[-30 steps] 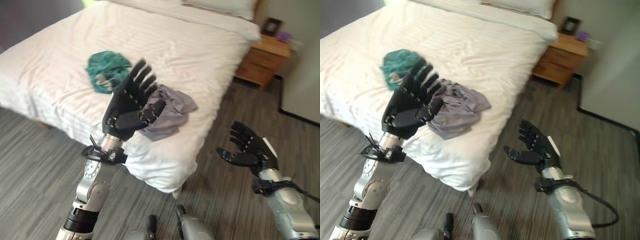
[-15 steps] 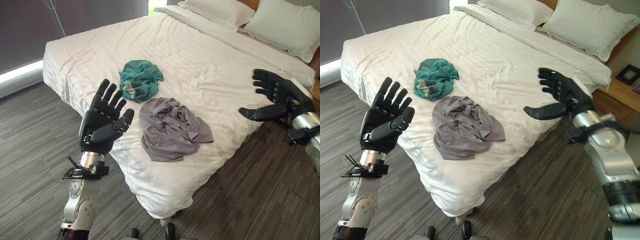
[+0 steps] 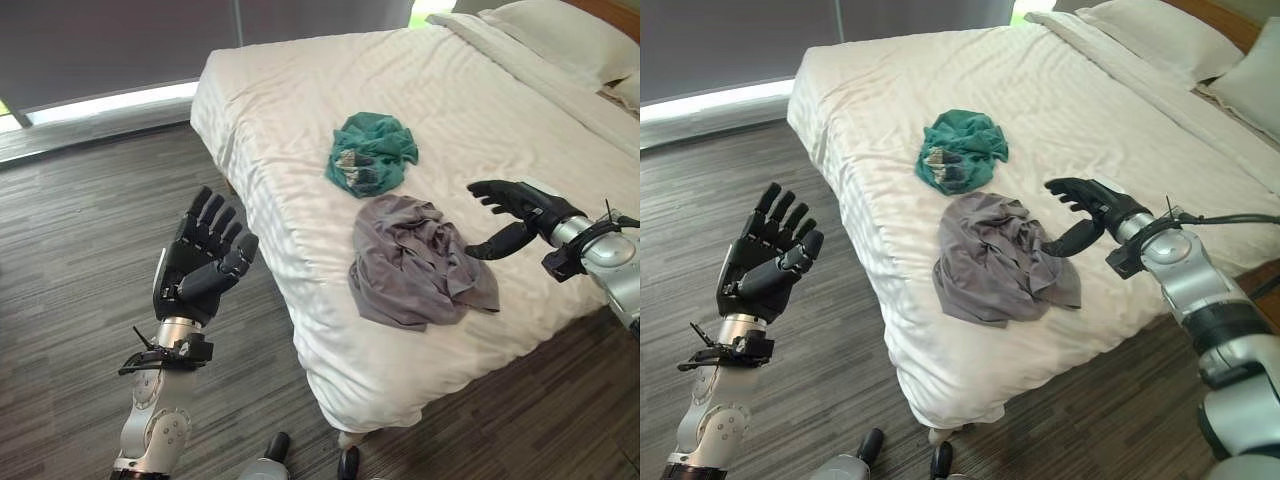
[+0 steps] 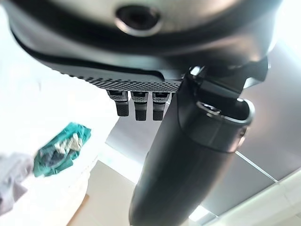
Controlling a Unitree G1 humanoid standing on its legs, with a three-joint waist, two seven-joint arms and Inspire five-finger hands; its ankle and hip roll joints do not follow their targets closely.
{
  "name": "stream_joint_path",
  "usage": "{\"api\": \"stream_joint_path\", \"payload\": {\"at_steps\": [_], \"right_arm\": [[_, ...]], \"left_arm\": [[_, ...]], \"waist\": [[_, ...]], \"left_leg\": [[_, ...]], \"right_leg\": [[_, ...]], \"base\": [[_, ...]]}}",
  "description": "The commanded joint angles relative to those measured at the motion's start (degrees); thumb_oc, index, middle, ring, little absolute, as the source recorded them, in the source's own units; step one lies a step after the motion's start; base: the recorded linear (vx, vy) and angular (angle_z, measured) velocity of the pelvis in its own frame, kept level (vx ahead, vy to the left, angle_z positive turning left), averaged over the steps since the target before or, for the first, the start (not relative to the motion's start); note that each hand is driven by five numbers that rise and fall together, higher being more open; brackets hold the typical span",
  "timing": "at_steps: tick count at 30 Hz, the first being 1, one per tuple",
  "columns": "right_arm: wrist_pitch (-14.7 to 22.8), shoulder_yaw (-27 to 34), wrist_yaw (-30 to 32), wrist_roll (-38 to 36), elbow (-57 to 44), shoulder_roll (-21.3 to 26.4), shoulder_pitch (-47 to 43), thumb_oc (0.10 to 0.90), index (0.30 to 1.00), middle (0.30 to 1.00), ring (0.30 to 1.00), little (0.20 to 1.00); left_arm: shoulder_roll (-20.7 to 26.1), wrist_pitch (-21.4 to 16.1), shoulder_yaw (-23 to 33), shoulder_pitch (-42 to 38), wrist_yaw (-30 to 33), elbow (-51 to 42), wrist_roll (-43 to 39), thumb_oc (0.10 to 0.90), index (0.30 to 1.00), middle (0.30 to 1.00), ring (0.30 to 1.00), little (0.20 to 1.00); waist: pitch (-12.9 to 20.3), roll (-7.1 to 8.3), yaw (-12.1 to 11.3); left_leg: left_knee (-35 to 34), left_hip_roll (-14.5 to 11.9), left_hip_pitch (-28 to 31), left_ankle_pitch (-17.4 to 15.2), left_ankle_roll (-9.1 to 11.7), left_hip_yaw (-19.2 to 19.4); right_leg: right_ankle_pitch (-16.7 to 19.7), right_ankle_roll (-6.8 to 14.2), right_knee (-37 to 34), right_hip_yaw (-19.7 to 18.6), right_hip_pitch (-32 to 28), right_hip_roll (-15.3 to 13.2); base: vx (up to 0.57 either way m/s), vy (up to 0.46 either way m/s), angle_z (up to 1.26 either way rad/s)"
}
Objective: Pick up bed clothes into laundry basket.
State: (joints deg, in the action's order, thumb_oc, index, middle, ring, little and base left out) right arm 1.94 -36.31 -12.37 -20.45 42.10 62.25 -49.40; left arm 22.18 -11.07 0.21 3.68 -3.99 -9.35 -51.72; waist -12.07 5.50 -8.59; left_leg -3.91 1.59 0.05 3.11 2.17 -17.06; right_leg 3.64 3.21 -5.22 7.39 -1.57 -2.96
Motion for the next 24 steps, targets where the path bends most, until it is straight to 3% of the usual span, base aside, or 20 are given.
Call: {"api": "stream_joint_path", "payload": {"at_steps": [1, 5, 10, 15, 18, 23, 24], "right_arm": [[2.3, -2.5, 3.8, 2.9, 0.8, 1.9, -16.1, 0.800, 0.900, 0.900, 0.900, 0.900], [2.3, -4.7, 3.9, 2.0, 1.1, 1.5, -19.0, 0.800, 0.900, 0.900, 0.900, 0.900], [3.1, -2.8, 4.7, -1.5, -1.4, 2.4, -17.5, 0.800, 0.900, 0.900, 0.900, 0.900], [4.5, 5.0, 2.4, -7.6, -13.8, 2.6, -4.3, 0.800, 0.900, 0.900, 0.900, 0.900], [5.0, 11.6, -0.3, -9.3, -23.4, 1.4, 9.7, 0.800, 0.900, 0.900, 0.900, 0.900], [4.8, 16.7, -3.5, -6.2, -31.7, -0.5, 22.2, 0.800, 0.900, 0.900, 0.900, 0.900], [4.5, 17.9, -4.3, -3.6, -34.2, -0.9, 26.6, 0.400, 0.300, 0.300, 0.300, 0.300]], "left_arm": [[4.1, -4.9, 0.1, -3.2, -2.1, -5.2, -0.4, 0.800, 0.900, 0.900, 0.900, 0.900], [4.8, -4.8, -0.5, -3.7, -2.0, -5.5, -0.5, 0.800, 0.900, 0.900, 0.900, 0.900], [5.2, -5.3, -0.6, -4.5, -1.8, -5.4, -0.4, 0.800, 0.900, 0.900, 0.900, 0.900], [3.8, -5.7, -0.5, -4.7, -0.1, -4.1, 1.0, 0.800, 0.900, 0.900, 0.900, 0.900], [3.2, -5.6, 0.1, -4.5, -0.3, -4.0, 1.1, 0.800, 0.900, 0.900, 0.900, 0.900], [2.7, -5.9, 1.4, -5.1, 0.0, -2.7, 1.5, 0.800, 0.900, 0.900, 0.900, 0.900], [2.7, -6.0, 2.2, -5.3, 0.3, -2.2, 2.0, 0.800, 0.900, 0.900, 0.900, 0.900]], "waist": [[1.6, -0.32, -0.6], [-1.2, -1.18, -1.4], [-3.5, -1.90, -1.4], [-5.7, -1.76, -1.1], [-6.1, -2.02, -0.8], [-6.0, -2.72, 0.0], [-5.8, -3.20, 0.5]], "left_leg": [[-0.7, 0.8, -3.6, 1.4, 1.5, 2.4], [-0.9, 0.8, -7.4, 2.9, 1.7, 1.7], [-1.1, 0.9, -10.8, 3.9, 2.1, 1.4], [-1.1, 0.7, -13.2, 4.4, 2.3, 2.2], [-1.1, 0.9, -13.2, 4.4, 2.2, 1.9], [-1.1, 1.3, -12.8, 4.1, 2.0, 1.4], [-1.1, 1.5, -12.4, 3.8, 1.9, 1.5]], "right_leg": [[-4.0, 2.5, 1.6, -2.0, 0.9, 0.5], [-3.3, 2.3, 2.2, -2.1, 5.0, 0.6], [-2.5, 2.2, 2.2, -2.0, 8.6, 0.8], [-2.1, 2.2, 1.9, -2.7, 10.8, 0.8], [-2.6, 2.4, 2.2, -2.4, 10.6, 0.3], [-3.5, 2.5, 3.1, -1.6, 10.1, -0.4], [-3.8, 2.6, 3.4, -1.6, 9.8, -0.7]], "base": [[-0.09, -0.016, -0.03], [-0.10, 0.008, -0.01], [-0.06, 0.013, 0.07], [0.00, 0.005, -0.01], [0.01, 0.002, -0.01], [0.01, 0.014, 0.01], [0.00, 0.000, 0.00]]}}
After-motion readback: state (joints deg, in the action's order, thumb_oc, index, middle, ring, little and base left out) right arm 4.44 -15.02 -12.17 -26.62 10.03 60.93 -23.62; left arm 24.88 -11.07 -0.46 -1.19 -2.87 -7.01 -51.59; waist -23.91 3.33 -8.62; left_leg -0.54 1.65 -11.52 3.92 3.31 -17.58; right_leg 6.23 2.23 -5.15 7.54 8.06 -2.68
